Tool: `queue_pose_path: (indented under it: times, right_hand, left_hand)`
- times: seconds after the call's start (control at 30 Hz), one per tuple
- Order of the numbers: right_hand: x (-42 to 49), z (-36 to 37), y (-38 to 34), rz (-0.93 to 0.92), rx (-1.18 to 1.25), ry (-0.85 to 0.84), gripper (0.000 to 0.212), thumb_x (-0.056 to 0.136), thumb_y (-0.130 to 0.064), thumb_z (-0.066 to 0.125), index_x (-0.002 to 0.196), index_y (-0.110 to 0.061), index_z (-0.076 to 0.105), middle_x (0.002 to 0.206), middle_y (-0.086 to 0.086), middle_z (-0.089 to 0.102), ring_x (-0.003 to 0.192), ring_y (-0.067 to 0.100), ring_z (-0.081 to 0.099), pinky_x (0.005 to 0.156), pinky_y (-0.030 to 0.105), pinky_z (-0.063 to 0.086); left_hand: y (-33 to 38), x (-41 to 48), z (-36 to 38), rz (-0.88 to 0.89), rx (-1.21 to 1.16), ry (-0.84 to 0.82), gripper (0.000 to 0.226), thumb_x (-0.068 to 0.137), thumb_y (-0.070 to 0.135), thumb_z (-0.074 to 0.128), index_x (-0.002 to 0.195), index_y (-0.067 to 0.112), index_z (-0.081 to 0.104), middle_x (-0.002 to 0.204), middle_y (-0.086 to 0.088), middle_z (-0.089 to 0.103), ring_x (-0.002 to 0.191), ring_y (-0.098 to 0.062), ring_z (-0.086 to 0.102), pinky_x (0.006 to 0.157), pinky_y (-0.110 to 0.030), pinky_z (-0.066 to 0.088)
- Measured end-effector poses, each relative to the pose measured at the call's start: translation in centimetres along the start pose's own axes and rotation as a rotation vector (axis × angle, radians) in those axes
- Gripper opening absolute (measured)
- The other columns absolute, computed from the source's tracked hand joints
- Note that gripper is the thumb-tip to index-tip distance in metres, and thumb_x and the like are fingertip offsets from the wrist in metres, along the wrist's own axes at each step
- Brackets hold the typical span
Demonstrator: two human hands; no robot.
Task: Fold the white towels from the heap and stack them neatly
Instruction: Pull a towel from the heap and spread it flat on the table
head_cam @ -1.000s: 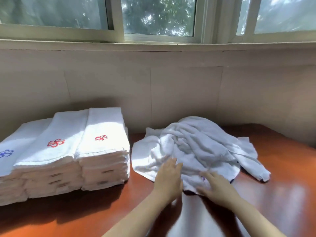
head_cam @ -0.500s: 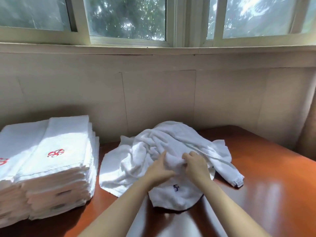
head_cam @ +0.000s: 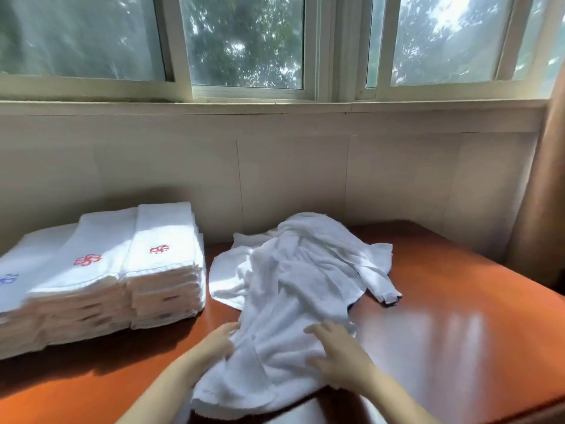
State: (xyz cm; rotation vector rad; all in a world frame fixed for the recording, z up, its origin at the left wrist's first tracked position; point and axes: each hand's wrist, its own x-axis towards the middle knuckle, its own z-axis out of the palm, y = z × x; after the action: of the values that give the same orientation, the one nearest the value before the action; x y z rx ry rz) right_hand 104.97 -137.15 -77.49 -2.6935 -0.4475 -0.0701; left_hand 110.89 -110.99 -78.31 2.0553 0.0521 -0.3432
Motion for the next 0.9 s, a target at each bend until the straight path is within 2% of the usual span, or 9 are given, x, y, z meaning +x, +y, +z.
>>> queue_pose_path:
  times: [0.13,0.2,0.3,0.43,0.5,0.6,0.7,0.8,0.9]
  right_hand:
    - [-1.6,2.0,-3.5,-0.045,0.032,-0.134,0.050,0.088,-0.051,0.056,0.131,-0.026,0.055,0.140,-0.005,0.044,0.131,0.011,0.038,0.105,0.017,0.024]
    - [-2.2,3.3,-6.1,-0.098,0.004,-0.209,0.055,0.084,-0.060,0.054,0.128,-0.027,0.058,0.135,-0.002,0.049,0.129,0.014,0.038,0.108,0.023,0.026]
    - [-2.7,4.0,-10.2,-0.119,0.111,-0.306,0.050,0.082,-0.063,0.054,0.122,-0.034,0.060,0.117,-0.010,0.057,0.110,0.005,0.049,0.105,0.030,0.030]
    - [-2.9,5.0,-14.9,-0.098,0.420,-0.364,0.031,0.083,-0.040,0.066,0.113,-0.033,0.065,0.106,-0.013,0.064,0.075,-0.014,0.052,0.077,0.007,0.040]
    - [-2.9,6.1,-16.7,-0.091,0.487,-0.354,0.024,0.083,-0.028,0.065,0.107,-0.030,0.068,0.101,-0.009,0.066,0.077,-0.006,0.056,0.066,0.006,0.041]
    - [-3.0,7.4,-18.4,-0.077,0.589,-0.369,0.013,0.082,-0.028,0.066,0.090,-0.038,0.067,0.085,-0.012,0.062,0.068,-0.004,0.056,0.058,0.010,0.043]
    - [-3.1,8.7,-18.6,-0.138,0.443,-0.207,0.012,0.087,-0.029,0.060,0.095,-0.032,0.068,0.081,-0.012,0.061,0.074,-0.002,0.055,0.064,0.009,0.041]
    - [-3.2,9.8,-18.7,-0.239,0.175,-0.035,0.021,0.091,-0.037,0.054,0.106,-0.026,0.065,0.094,-0.011,0.062,0.097,0.009,0.051,0.082,0.018,0.040]
    - [-2.9,10.7,-19.7,-0.344,-0.031,-0.149,0.045,0.085,-0.057,0.050,0.123,-0.032,0.055,0.125,-0.010,0.051,0.124,0.013,0.039,0.104,0.024,0.029]
  left_hand:
    - [-4.0,-4.5,-4.0,-0.099,0.072,0.215,0.085,0.045,0.008,0.051,0.130,0.013,0.054,0.134,-0.007,0.052,0.111,-0.018,0.050,0.068,-0.018,0.045]
    - [-5.5,-7.4,-5.9,-0.114,0.111,0.359,0.079,0.048,0.020,0.064,0.126,0.018,0.053,0.127,-0.008,0.058,0.106,-0.023,0.056,0.077,-0.025,0.047]
    - [-7.0,-11.1,-8.4,-0.220,0.505,0.549,0.060,0.083,0.030,0.061,0.138,0.023,0.039,0.133,-0.008,0.051,0.115,-0.030,0.054,0.090,-0.035,0.045]
    - [-6.8,-14.2,-9.3,-0.062,1.062,0.617,0.044,0.095,0.026,0.044,0.138,0.027,0.036,0.130,-0.001,0.044,0.118,-0.022,0.048,0.093,-0.034,0.042]
    - [-7.4,-14.7,-8.8,0.138,0.941,0.451,0.038,0.097,0.034,0.043,0.134,0.026,0.045,0.130,0.002,0.049,0.120,-0.019,0.048,0.098,-0.030,0.039]
    - [-9.8,-16.2,-7.9,0.127,0.875,0.236,0.036,0.094,0.043,0.043,0.126,0.031,0.053,0.122,0.002,0.050,0.120,-0.020,0.047,0.097,-0.031,0.039]
    - [-13.4,-17.5,-9.9,-0.056,0.883,0.548,0.044,0.094,0.052,0.039,0.134,0.035,0.047,0.137,0.002,0.045,0.129,-0.020,0.040,0.104,-0.034,0.036]
    - [-15.9,-19.2,-12.9,-0.230,0.654,0.804,0.050,0.095,0.043,0.043,0.142,0.025,0.037,0.151,-0.006,0.031,0.136,-0.028,0.032,0.109,-0.042,0.030]
    - [-17.0,-20.5,-16.0,-0.261,0.215,0.961,0.068,0.093,0.023,0.052,0.152,0.019,0.018,0.148,-0.018,0.035,0.135,-0.037,0.033,0.110,-0.043,0.027]
